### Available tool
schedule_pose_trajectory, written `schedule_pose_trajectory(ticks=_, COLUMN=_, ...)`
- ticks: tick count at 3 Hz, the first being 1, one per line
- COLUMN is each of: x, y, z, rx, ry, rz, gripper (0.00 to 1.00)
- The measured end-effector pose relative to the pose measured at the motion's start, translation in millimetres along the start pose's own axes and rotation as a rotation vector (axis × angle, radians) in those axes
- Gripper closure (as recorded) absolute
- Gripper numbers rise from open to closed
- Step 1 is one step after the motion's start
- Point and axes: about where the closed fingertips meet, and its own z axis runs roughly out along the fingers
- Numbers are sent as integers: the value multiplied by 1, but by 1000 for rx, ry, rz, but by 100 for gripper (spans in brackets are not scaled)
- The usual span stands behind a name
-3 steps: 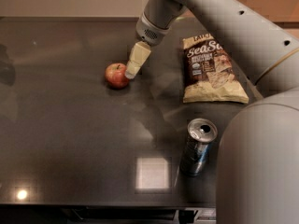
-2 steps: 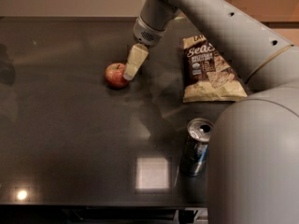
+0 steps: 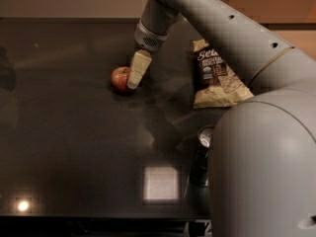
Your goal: Move apple near brown chip bag
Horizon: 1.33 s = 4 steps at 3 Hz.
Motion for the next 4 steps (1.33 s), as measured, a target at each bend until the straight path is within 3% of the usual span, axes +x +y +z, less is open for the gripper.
schedule_pose_trajectory(ticks=1, x=-5, y=12, z=11, rx=-46, ry=11, rz=-54, gripper=0)
schedule_pose_trajectory(ticks=3, x=-12, y=25, z=21, rx=-101, ry=35, rz=-120, gripper=40)
schedule_pose_trajectory(ticks=4, x=-10, y=24, z=11, rx=-93, ry=47, rz=-121, gripper=64)
